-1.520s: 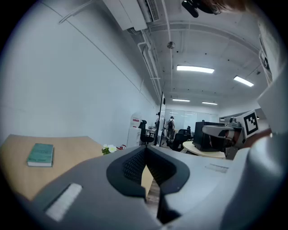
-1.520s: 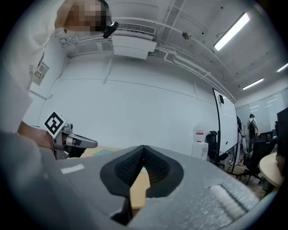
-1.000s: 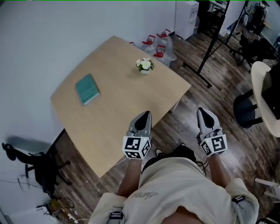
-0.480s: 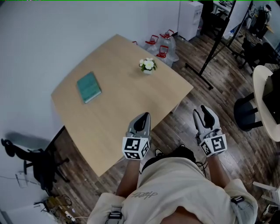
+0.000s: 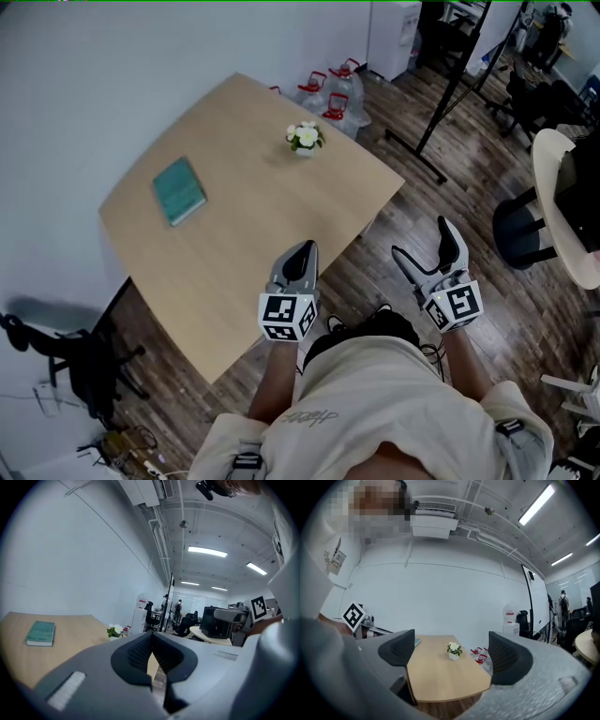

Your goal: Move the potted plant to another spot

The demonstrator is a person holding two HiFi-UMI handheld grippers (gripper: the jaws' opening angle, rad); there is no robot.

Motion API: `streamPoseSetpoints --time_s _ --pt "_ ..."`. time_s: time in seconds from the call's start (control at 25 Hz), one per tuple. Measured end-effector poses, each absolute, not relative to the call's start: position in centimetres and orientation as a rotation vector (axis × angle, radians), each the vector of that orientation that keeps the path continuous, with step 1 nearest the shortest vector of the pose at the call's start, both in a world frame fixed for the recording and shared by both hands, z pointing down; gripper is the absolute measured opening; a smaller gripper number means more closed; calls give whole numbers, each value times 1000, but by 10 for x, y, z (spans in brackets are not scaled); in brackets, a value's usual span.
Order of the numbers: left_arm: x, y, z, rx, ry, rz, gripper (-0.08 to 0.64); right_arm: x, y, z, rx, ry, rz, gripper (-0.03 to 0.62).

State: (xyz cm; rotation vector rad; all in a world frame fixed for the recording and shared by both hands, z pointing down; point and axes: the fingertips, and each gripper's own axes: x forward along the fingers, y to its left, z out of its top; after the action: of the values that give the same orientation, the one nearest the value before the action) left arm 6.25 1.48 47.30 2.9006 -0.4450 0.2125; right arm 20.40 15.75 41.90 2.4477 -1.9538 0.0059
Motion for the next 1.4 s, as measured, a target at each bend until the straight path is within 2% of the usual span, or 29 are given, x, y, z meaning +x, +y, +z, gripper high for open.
streamPoseSetpoints --time_s 0.36,0.76,1.4 --pt "104 38 479 2919 -293 269 18 226 191 430 2505 -1858 93 486" --pt "133 25 485 2905 -378 367 18 259 159 443 2418 -2004 139 486" --pt "206 -39 449 2936 -679 456 18 388 109 460 2331 -2170 191 486"
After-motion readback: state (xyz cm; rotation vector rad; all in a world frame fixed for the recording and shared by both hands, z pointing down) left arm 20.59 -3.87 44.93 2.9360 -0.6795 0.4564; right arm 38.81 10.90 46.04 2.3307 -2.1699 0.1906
